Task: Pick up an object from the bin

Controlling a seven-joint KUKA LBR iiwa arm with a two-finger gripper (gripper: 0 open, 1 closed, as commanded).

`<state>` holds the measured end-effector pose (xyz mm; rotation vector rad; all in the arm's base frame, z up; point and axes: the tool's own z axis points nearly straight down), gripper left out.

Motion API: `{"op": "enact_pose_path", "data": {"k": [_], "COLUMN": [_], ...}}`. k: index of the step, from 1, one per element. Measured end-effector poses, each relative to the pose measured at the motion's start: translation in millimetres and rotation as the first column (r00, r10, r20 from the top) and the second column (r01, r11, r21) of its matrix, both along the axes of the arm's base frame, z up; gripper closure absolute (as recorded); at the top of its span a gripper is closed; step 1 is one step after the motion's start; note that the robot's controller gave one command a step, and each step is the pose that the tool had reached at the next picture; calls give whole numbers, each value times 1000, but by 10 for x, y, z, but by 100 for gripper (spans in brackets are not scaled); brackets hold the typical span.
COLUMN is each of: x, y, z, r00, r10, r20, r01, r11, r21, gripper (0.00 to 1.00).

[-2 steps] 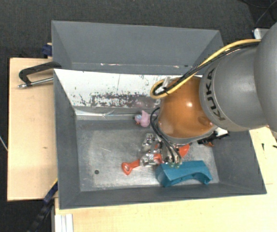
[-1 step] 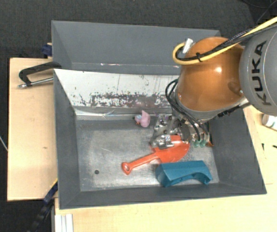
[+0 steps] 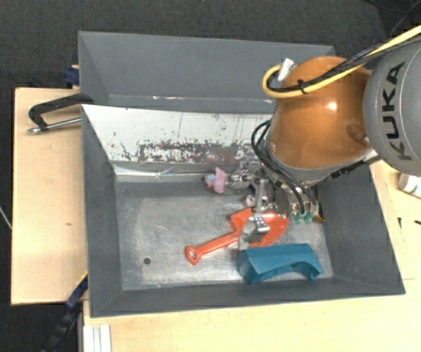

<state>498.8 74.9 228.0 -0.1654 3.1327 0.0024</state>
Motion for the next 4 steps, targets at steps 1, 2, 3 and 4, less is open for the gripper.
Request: {"op": "enact_pose_path", "data": {"k": [1,2,3,4], "x": [0,28,96,-62], "y": [0,15,-13,25], "z": [0,-313,-819,-1541], "r00": [1000,995,942,982], "r10": [0,99,337,190], "r20": [0,2,0,-2], "r01": [0,-99,-337,-190], "r11": [1000,995,942,982], "r21": [0,-1,-2,-1], "gripper": [0,0,0,100]}}
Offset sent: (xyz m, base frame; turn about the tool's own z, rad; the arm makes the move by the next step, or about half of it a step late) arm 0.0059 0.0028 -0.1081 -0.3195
